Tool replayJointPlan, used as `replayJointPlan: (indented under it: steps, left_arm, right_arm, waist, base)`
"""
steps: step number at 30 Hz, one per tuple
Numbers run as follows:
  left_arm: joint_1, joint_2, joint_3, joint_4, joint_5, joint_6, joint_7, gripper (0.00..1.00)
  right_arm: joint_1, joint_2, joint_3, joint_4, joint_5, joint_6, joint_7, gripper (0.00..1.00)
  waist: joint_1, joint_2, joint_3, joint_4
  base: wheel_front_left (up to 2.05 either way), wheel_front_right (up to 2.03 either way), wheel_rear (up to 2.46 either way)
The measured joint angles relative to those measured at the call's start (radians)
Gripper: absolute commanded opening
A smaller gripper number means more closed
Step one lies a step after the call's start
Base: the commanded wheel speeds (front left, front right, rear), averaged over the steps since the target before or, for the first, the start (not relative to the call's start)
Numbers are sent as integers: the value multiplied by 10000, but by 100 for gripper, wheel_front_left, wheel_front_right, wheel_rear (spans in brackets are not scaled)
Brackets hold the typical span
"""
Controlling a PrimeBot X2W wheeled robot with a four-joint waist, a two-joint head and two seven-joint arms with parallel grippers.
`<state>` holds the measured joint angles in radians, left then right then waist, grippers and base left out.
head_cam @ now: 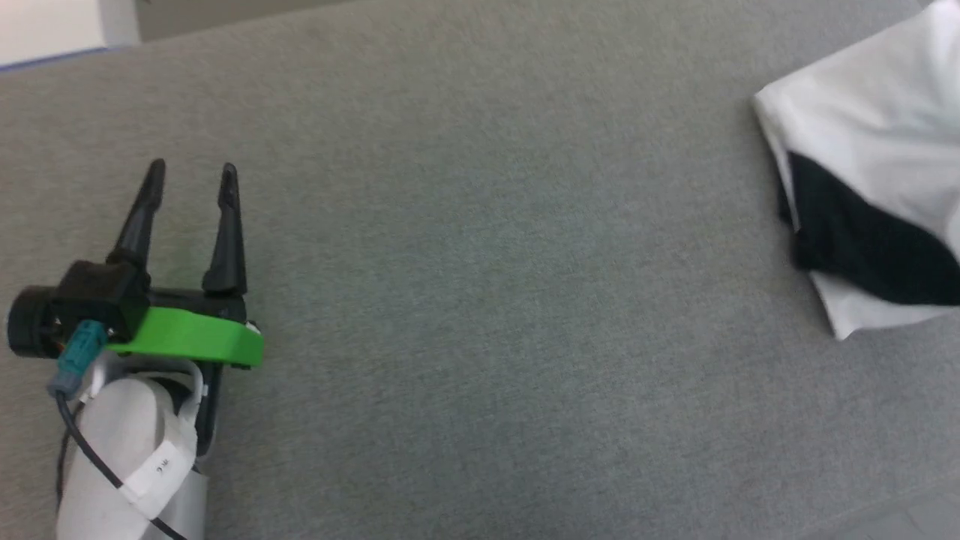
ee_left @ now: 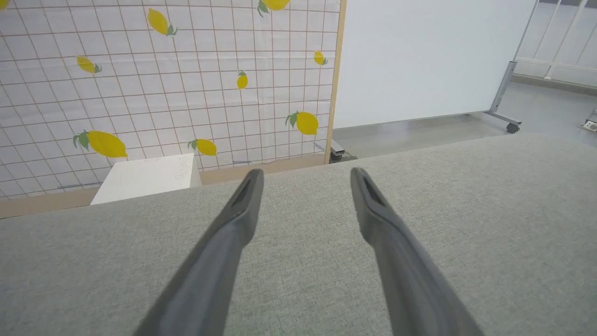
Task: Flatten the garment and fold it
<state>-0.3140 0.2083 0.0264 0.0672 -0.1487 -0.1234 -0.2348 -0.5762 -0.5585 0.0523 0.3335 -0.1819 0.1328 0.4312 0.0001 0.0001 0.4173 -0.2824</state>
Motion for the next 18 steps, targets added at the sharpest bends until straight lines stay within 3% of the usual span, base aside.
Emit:
replayJointPlan:
  steps: [8,17,18]
  left_arm:
    - [-248,433,-44,-721,27,0,539,100]
    - [-375,583,-117,-1352,65,8,849,100]
    - [-371,577,-148,-1348,63,12,849,100]
  right_arm:
    - [-677,594,-1586,951,-1012,0,-892,0]
    - [-1275,1011,-2917,1755,-2008,0,-1664,0]
    - [-1294,1058,-3039,1829,-2176,0,-1925,24]
  waist:
    - [0,0,1198,-434]
    - [0,0,1978,-352]
    - [0,0,1979,-276]
  base:
    - [0,0,0]
    - [0,0,0]
    - [0,0,0]
